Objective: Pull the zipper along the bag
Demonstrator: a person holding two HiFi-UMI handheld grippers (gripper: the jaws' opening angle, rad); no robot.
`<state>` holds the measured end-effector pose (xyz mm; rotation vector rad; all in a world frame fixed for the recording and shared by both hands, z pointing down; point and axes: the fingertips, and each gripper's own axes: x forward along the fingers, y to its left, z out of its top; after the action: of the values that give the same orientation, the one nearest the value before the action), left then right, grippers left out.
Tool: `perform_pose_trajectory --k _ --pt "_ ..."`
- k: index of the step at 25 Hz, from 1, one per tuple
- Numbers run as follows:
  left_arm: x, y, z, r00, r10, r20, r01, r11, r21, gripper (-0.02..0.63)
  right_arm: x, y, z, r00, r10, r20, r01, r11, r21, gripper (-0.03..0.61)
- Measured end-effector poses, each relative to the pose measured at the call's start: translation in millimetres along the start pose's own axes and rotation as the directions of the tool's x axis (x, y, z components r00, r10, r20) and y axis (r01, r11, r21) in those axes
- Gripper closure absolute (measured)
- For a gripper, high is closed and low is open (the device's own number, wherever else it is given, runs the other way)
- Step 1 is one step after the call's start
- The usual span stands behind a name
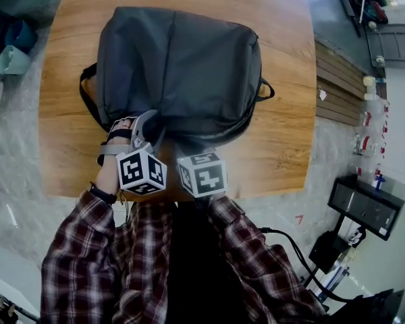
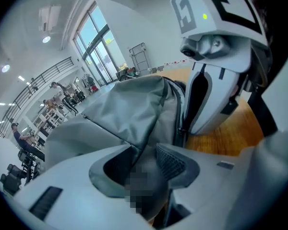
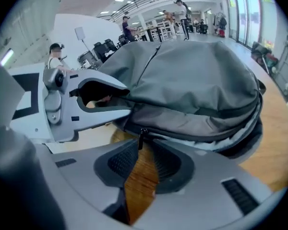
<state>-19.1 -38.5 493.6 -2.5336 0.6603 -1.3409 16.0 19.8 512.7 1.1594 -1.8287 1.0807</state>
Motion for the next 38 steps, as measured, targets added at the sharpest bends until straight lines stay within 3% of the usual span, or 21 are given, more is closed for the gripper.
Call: perform_pose_trajectory --k 2,5,11,17,22,26,30,34,38 --pt "0 -1 0 1.0 -0.003 0.001 0.003 1.0 0.001 0.446 3 1 0 1.0 0.011 -0.009 -0.011 1.0 -0.012 0.482" --pt "0 -1 0 1.0 -0.007 -0.001 0.007 1.0 0.01 0.451 4 5 -1 0.998 0.069 0.0 -0.069 0.994 0.081 0.474" --pt "0 -3 0 0.999 -0.032 0.004 0.032 0.999 -0.013 0.454 -1 13 -1 0.999 -0.008 0.035 0.009 0.999 -0.033 0.474" --pt "2 -1 0 0.993 -0.12 0.008 0.12 0.991 -0.063 0.454 15 16 0 0.999 0.012 0.047 -0.017 0.995 0.097 0.474" --pt "1 -2 0 0.993 -0.118 0.009 0.118 0.992 -0.054 0.459 22 10 4 0.998 -0.003 0.058 -0.01 0.973 0.229 0.474" --pt "2 -2 1 0.994 -0.104 0.014 0.105 0.993 -0.051 0.465 23 5 7 0.995 -0.078 0.057 0.06 0.963 0.262 0.486" --pt "4 1 2 0.996 -0.085 0.018 0.086 0.995 -0.051 0.466 24 -2 10 0.987 -0.125 0.101 0.098 0.967 0.237 0.535" --pt "3 1 3 0.996 -0.086 0.023 0.087 0.995 -0.057 0.465 21 -3 7 0.988 -0.081 0.13 0.044 0.963 0.265 0.554" --pt "4 1 0 0.996 -0.089 0.023 0.09 0.994 -0.069 0.465 19 1 4 0.985 0.036 0.168 -0.095 0.93 0.354 0.56"
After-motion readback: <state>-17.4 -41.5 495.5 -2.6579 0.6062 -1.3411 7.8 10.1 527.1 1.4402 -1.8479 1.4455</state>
